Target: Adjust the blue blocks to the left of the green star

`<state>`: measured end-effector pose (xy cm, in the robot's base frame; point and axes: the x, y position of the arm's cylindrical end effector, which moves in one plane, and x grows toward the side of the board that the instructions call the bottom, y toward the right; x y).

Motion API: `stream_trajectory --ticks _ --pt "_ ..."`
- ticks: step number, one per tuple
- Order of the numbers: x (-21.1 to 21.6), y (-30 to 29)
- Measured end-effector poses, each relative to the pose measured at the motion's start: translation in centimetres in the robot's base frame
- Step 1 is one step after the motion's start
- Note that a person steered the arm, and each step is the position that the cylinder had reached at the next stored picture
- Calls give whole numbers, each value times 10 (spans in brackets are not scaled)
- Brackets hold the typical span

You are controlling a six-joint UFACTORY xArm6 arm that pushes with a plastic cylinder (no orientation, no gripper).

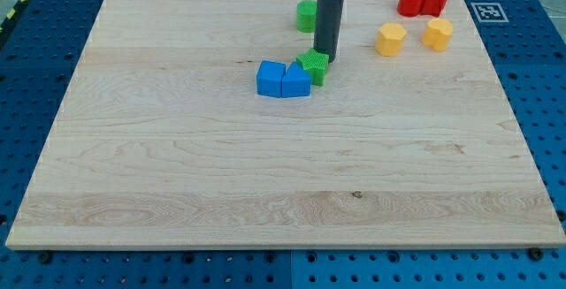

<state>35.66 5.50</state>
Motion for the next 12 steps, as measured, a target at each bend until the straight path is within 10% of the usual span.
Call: stream_trajectory --ticks 6,9,12 --pt "-6 -32" --pt "0 55" --pt "105 78"
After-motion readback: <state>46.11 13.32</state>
